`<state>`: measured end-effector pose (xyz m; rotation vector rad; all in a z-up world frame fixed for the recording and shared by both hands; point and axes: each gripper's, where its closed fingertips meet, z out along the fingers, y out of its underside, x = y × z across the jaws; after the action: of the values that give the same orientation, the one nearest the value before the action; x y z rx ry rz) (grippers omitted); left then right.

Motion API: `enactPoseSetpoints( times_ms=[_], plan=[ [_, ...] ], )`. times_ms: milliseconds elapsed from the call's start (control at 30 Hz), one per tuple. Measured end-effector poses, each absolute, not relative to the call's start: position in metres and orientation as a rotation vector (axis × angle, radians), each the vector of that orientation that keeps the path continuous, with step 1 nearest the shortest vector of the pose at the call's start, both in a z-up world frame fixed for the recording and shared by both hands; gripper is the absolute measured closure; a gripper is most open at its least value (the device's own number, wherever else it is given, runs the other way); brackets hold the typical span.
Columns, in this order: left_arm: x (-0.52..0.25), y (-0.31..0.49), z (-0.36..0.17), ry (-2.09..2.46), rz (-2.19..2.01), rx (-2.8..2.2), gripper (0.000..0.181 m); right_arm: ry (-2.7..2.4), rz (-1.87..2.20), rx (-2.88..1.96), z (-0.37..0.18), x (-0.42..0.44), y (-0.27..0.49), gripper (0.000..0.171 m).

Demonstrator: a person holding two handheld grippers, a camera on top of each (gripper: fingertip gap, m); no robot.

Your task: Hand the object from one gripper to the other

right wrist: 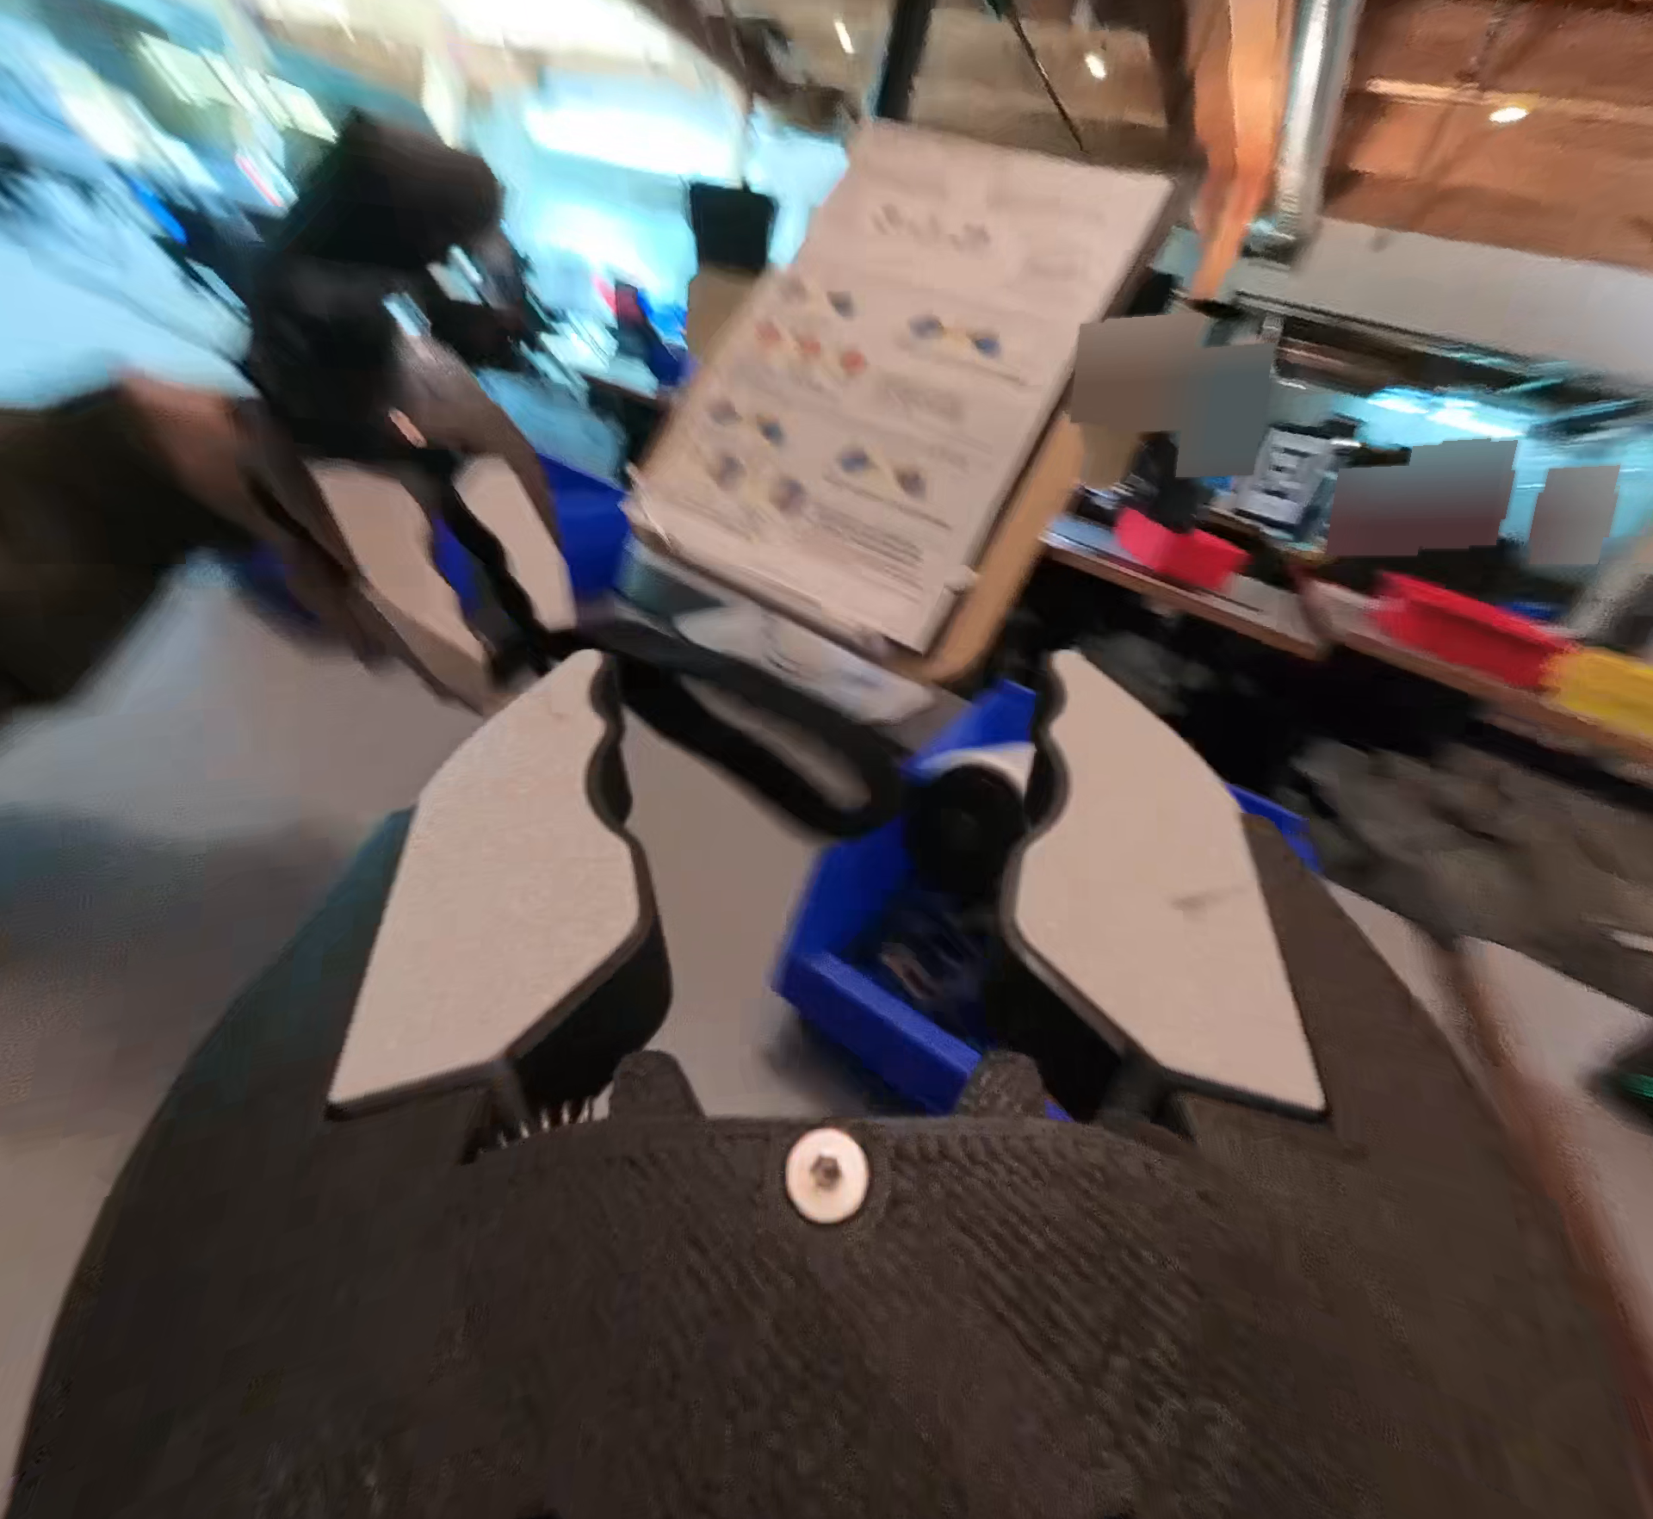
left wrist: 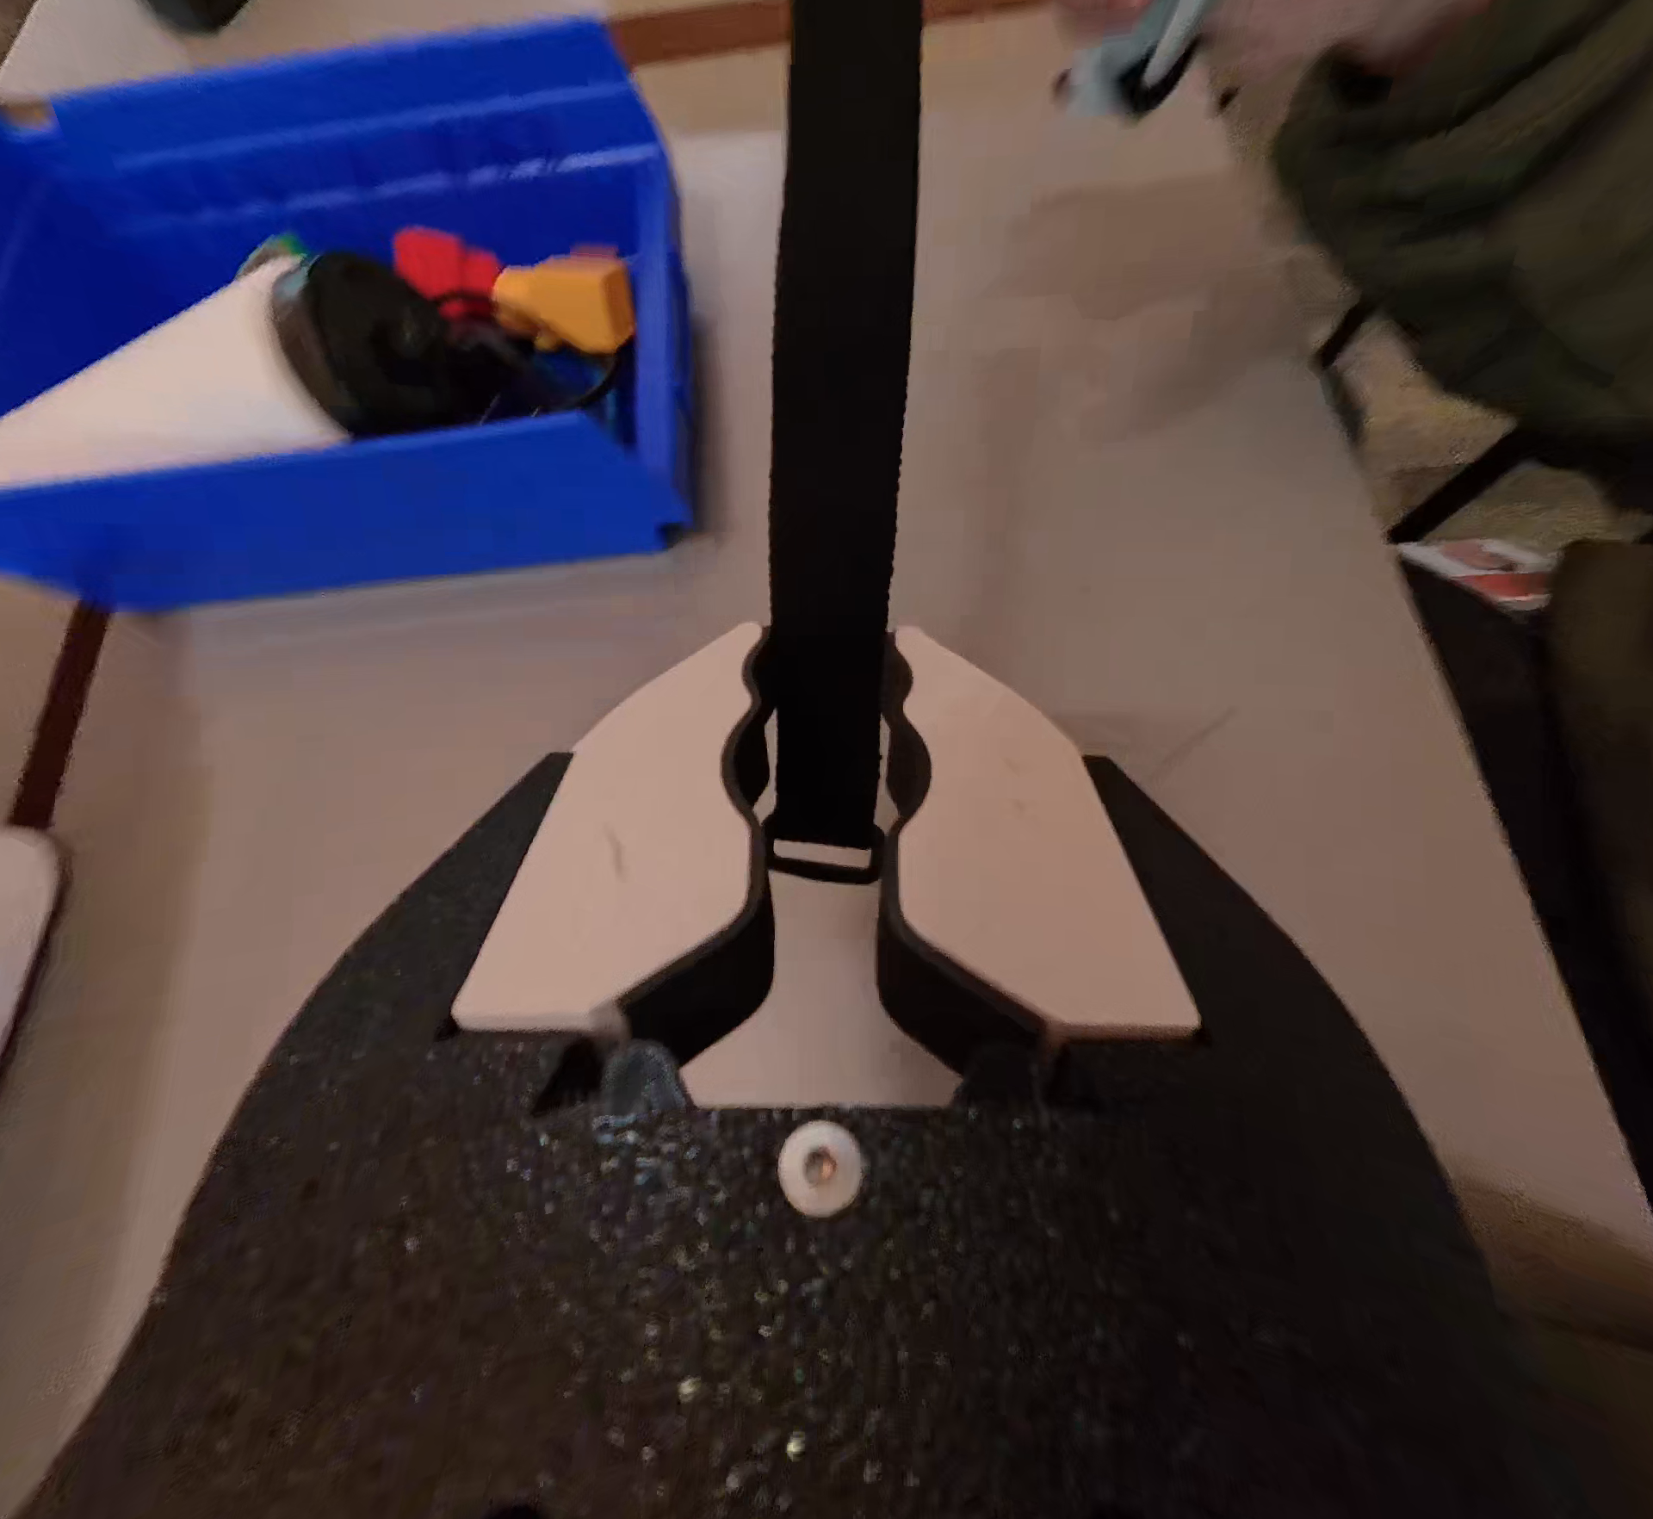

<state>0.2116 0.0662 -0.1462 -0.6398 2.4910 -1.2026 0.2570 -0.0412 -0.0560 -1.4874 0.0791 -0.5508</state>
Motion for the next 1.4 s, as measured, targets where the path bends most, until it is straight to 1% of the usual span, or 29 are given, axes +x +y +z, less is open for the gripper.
enactPoseSetpoints(
  times_ms=[33,100,167,200,300,333,367,533,633,700,733,767,800,833,967,1100,1167,1233,1300,1400],
  plan=[
    [0.214,0.075,-0.148,2.481,-1.129,-0.684,0.160,0.052,-0.673,-1.544,-0.061,0.263,-0.046,0.077],
    [0.215,0.084,-0.148,2.468,-1.046,-0.765,0.160,-0.049,-0.867,-1.639,-0.069,0.264,-0.044,0.075],
    [0.216,0.083,-0.145,2.452,-1.033,-0.804,0.160,-0.184,-0.983,-1.691,-0.078,0.254,-0.027,0.076],
    [0.216,0.081,-0.144,2.447,-1.028,-0.825,0.160,-0.249,-1.020,-1.702,-0.083,0.248,-0.015,0.081],
    [0.217,0.073,-0.140,2.433,-1.018,-0.874,0.160,-0.407,-1.132,-1.698,-0.098,0.231,0.020,0.108],
    [0.216,0.070,-0.139,2.428,-1.022,-0.880,0.160,-0.428,-1.165,-1.710,-0.103,0.229,0.027,0.113],
    [0.215,0.066,-0.137,2.428,-1.035,-0.880,0.160,-0.440,-1.189,-1.723,-0.107,0.228,0.032,0.116],
    [0.211,0.052,-0.131,2.435,-1.087,-0.843,0.160,-0.346,-1.306,-1.680,-0.098,0.238,0.030,0.153],
    [0.211,0.047,-0.128,2.433,-1.119,-0.831,0.160,-0.335,-1.268,-1.675,-0.098,0.239,0.027,0.164],
    [0.210,0.045,-0.124,2.419,-1.153,-0.805,0.159,-0.316,-1.236,-1.682,-0.099,0.240,0.026,0.165],
    [0.210,0.044,-0.119,2.393,-1.186,-0.781,0.159,-0.294,-1.199,-1.675,-0.098,0.241,0.025,0.165],
    [0.208,0.041,-0.111,2.368,-1.255,-0.740,0.154,-0.261,-1.131,-1.666,-0.097,0.241,0.024,0.165],
    [0.204,0.037,-0.100,2.336,-1.353,-0.697,0.141,-0.218,-1.036,-1.648,-0.095,0.240,0.023,0.165],
    [0.200,0.034,-0.088,2.300,-1.460,-0.664,0.131,-0.173,-0.923,-1.622,-0.092,0.239,0.022,0.165],
    [0.178,0.036,-0.049,2.182,-1.882,-0.515,0.124,-0.100,-0.426,-1.458,-0.075,0.219,0.014,0.166],
    [0.163,0.046,-0.037,2.136,-2.184,-0.418,0.124,-0.125,-0.035,-1.242,-0.052,0.197,-0.002,0.166],
    [0.161,0.044,-0.047,2.208,-2.228,-0.415,0.126,-0.150,0.094,-1.163,-0.044,0.188,-0.009,0.166],
    [0.159,0.034,-0.069,2.343,-2.123,-0.365,0.125,-0.221,0.262,-1.122,-0.043,0.170,-0.013,0.166],
    [0.151,0.021,-0.092,2.501,-2.005,-0.261,0.124,-0.279,0.337,-1.083,-0.041,0.157,-0.015,0.165],
    [0.130,0.003,-0.116,2.707,-1.959,-0.095,0.123,-0.360,0.446,-1.075,-0.045,0.138,-0.014,0.165]
  ],
)
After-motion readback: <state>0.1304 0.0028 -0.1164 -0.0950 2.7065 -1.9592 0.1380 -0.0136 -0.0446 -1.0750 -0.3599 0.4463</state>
